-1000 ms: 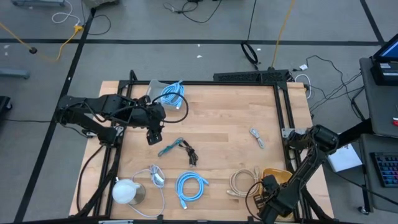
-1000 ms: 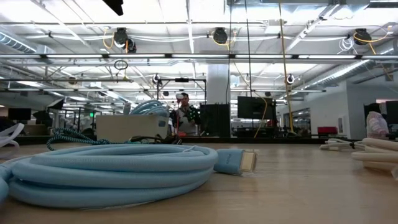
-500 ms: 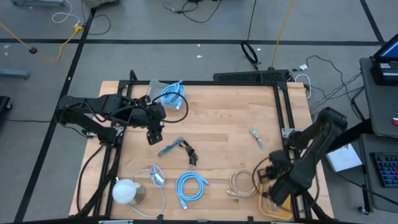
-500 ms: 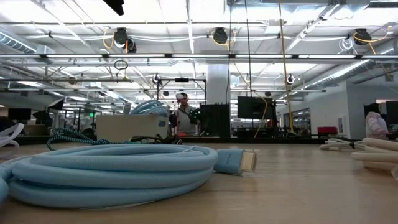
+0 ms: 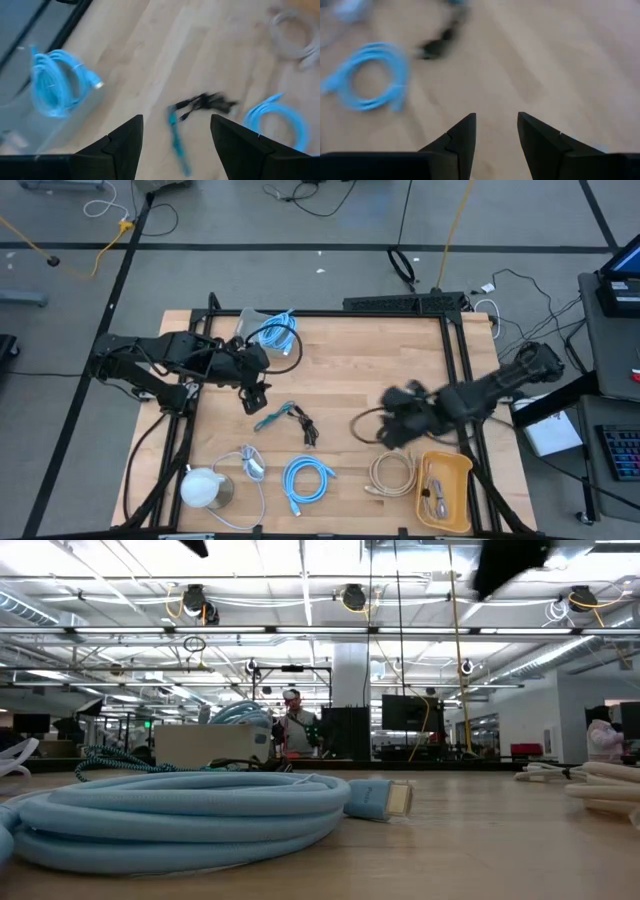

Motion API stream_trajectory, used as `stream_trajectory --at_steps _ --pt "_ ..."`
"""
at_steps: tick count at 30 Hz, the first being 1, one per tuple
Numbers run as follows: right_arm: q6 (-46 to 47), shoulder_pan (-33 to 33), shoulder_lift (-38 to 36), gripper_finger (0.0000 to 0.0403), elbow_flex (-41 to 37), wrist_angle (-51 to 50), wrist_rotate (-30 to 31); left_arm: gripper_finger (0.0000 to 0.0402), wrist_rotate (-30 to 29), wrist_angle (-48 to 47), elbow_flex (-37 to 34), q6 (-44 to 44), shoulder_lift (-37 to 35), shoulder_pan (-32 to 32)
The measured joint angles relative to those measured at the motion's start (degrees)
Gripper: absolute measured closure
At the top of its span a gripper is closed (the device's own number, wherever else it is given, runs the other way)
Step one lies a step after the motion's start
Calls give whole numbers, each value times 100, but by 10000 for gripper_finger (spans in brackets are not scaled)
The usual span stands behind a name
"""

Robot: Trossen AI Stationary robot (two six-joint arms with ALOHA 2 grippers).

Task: Pick & Place USB Port
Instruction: Put the blue HDMI cable into the gray bin

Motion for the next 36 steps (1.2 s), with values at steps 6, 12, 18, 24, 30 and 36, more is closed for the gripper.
stream_trajectory --at_steps 6,12,18,24,30,36 --pt "-2082 -958 762 269 -46 1020 -1805 167 894 628 0 -446 8 51" --pt "-3220 -1230 1770 270 -50 1050 -2581 167 1877 143 -7 -697 143 -6" --pt "-3026 -1274 2619 270 -52 2110 -3321 167 1430 -660 -11 -1297 242 -291" --pt "-2295 -1337 2979 270 -52 3109 -4083 167 1163 -697 -4 -1486 227 -585" --pt "-1575 -1335 2986 270 101 4292 -4442 167 920 -702 -4 -1774 216 -837" --pt "-1544 -962 2975 270 530 4526 -4155 167 668 -696 -4 -2159 216 -1169"
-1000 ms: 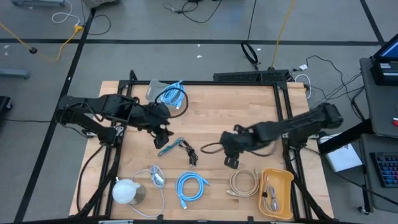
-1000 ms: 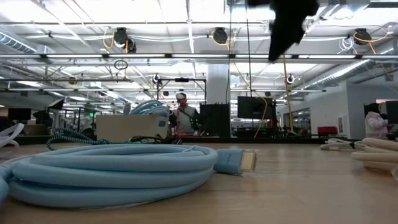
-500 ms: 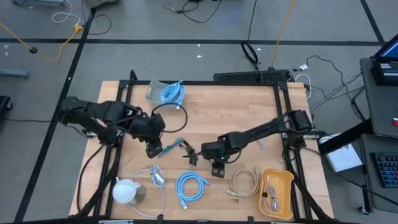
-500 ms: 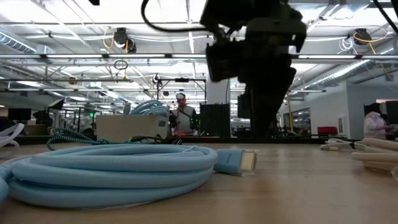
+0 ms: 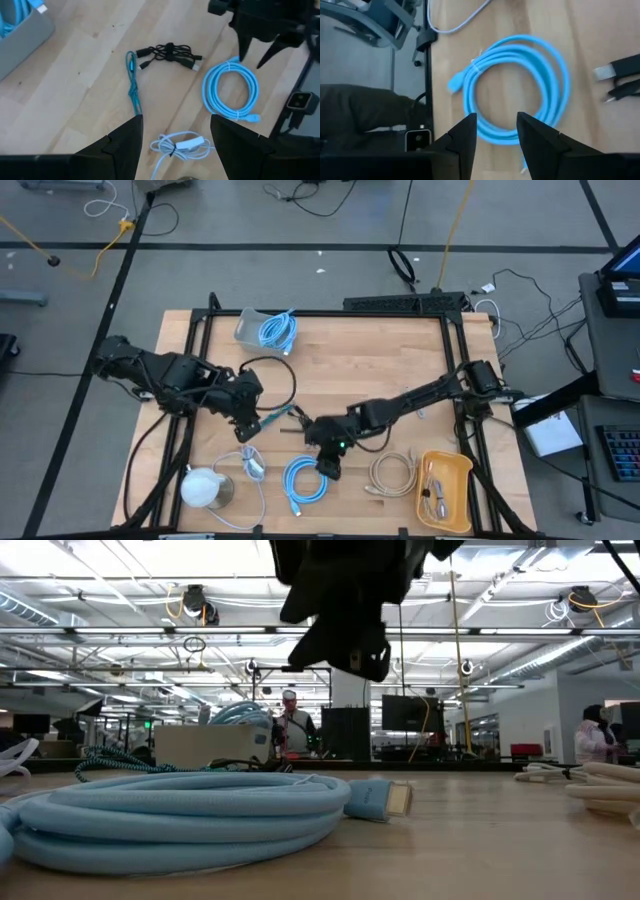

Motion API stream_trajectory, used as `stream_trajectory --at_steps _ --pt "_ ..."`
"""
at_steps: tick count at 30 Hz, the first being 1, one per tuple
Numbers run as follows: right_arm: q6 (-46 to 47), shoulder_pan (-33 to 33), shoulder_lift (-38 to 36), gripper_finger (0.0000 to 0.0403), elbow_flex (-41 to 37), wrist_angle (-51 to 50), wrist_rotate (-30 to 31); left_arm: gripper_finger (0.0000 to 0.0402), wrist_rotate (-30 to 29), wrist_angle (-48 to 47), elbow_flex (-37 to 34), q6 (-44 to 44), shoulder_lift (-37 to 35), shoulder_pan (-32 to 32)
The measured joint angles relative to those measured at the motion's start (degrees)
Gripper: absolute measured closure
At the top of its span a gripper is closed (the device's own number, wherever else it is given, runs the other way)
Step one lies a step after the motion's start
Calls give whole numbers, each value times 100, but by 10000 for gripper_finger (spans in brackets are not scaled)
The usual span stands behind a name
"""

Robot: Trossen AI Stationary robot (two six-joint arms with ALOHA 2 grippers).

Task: Pick & Place USB Port
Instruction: Put the blue HDMI cable into the gray bin

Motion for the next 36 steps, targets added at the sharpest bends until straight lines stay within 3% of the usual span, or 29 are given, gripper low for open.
stream_trajectory --at_steps 9,20,28,36 --pt "522 255 125 271 33 97 1104 167 -276 257 0 -503 0 -853" --pt "1401 502 1227 271 44 767 553 167 -708 585 4 -1410 194 -2006" --pt "1593 522 1268 274 46 643 680 167 -661 620 7 -1640 502 -2348" --pt "1196 415 896 321 -7 708 708 167 -676 632 7 -1830 579 -2535"
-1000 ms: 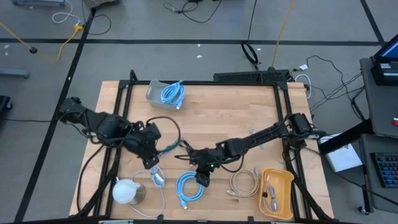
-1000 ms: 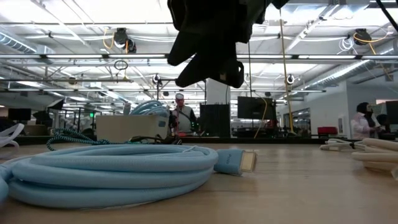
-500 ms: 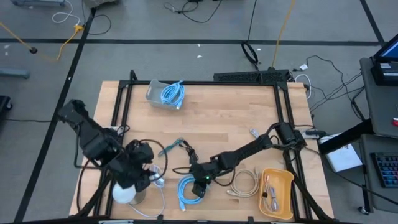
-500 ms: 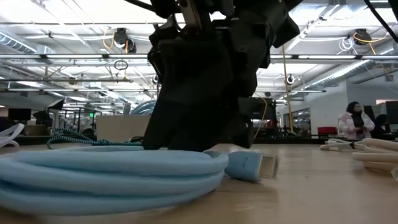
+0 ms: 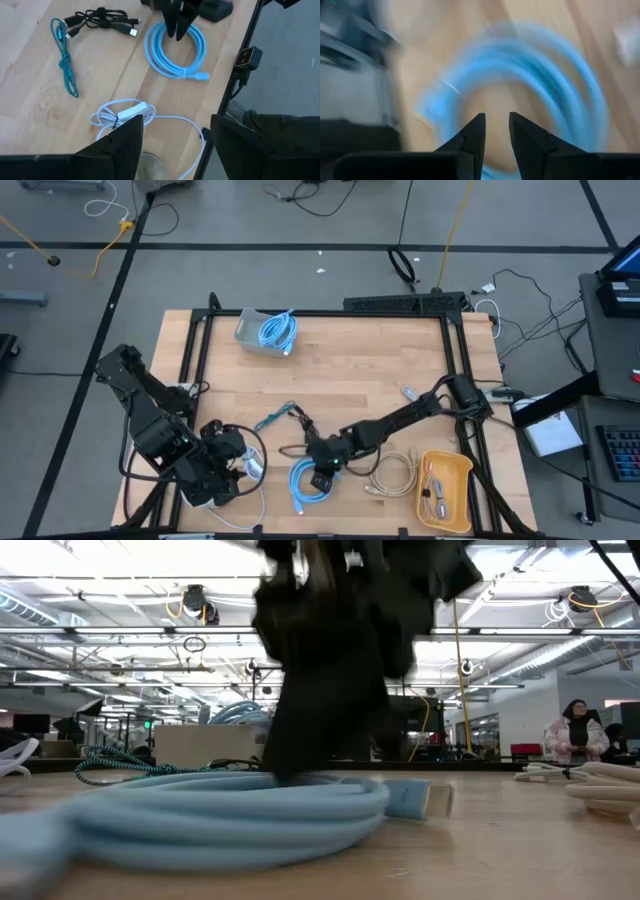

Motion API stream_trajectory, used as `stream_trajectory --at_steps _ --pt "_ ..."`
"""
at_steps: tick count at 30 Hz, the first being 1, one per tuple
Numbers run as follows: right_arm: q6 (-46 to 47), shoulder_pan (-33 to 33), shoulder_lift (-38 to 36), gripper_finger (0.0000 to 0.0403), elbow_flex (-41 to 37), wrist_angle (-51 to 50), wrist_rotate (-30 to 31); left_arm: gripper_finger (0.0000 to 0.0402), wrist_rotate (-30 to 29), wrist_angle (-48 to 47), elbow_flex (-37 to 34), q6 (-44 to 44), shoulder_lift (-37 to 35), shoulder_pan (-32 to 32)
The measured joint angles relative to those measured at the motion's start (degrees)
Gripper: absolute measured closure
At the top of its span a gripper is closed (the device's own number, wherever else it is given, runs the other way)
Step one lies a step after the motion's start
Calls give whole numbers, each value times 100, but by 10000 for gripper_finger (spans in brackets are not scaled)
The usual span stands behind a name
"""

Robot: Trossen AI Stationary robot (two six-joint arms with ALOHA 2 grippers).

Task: Pick & Place USB Port
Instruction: Put the blue HDMI cable into the gray bin

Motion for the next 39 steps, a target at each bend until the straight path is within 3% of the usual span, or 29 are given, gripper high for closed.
stream_trajectory --at_steps 2,8,15,18,23,31,34,39 --pt "-150 -41 -292 325 30 126 139 167 -56 5 0 -47 0 -42" --pt "-821 -102 -1208 307 31 -1229 720 167 -132 9 0 -113 -2 -93" --pt "-1427 -206 -1514 226 28 -2787 347 167 -182 22 0 -127 -2 -88" --pt "-1480 -192 -1481 188 17 -3248 487 167 -182 20 0 -127 -2 -90" --pt "-1190 -198 -1477 154 31 -2339 708 167 -186 17 0 -164 -2 -93" --pt "-1145 -227 -1432 164 31 -2078 1038 167 -229 13 0 -202 -2 -115" --pt "-1070 -204 -1194 164 40 -1877 963 167 -236 11 -2 -208 -2 -120" --pt "-709 66 -587 168 35 -1384 339 167 -289 8 -2 -257 -2 -156"
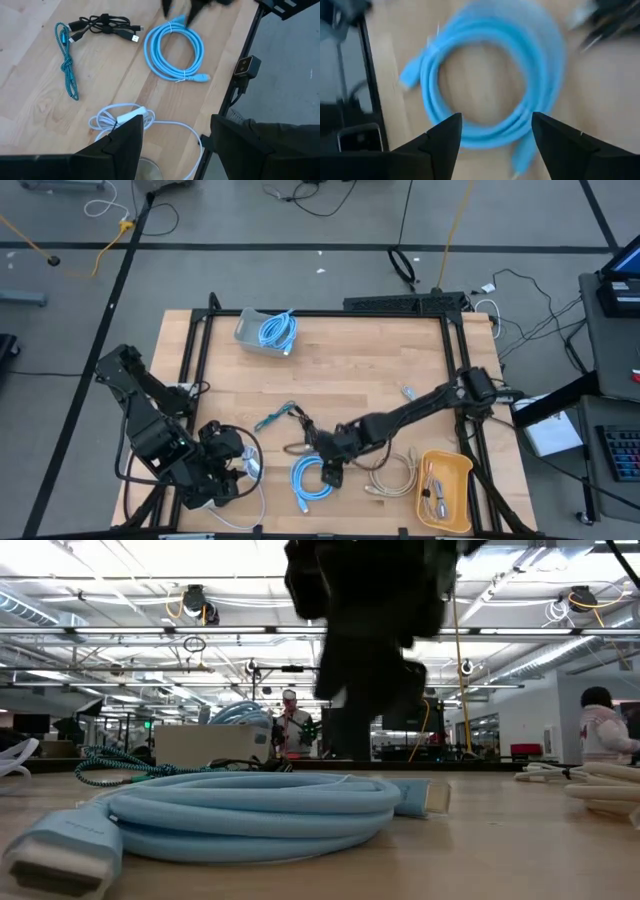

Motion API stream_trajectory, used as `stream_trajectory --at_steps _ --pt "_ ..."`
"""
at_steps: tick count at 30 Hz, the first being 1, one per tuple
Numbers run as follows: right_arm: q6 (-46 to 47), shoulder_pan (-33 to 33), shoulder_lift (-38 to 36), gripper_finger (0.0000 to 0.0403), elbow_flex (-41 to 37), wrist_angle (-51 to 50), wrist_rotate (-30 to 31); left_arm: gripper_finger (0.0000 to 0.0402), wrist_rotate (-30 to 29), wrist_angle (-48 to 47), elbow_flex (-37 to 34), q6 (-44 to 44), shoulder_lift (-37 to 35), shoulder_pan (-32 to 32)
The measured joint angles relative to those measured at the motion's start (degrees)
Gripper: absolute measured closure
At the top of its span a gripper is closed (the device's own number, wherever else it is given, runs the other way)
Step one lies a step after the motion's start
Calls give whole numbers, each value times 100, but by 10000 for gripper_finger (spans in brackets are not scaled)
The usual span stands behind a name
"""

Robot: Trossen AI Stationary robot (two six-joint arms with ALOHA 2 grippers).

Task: Pick & Place USB Port
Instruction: Put the blue HDMI cable into the gray bin

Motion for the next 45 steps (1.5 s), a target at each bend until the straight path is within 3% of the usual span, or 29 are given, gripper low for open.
stream_trajectory --at_steps 3,10,19,36,45 --pt "210 116 194 175 9 10 -184 167 -79 -1 0 -91 0 -64" --pt "6 37 179 200 39 -306 401 167 -192 1 0 -291 0 -202" --pt "-246 -30 258 217 35 -335 410 167 -238 5 0 -442 0 -277" --pt "191 -109 916 220 61 660 98 167 -300 -3 -4 -546 0 -409" --pt "252 -100 965 255 55 1007 85 167 -391 -21 -4 -593 0 -456"
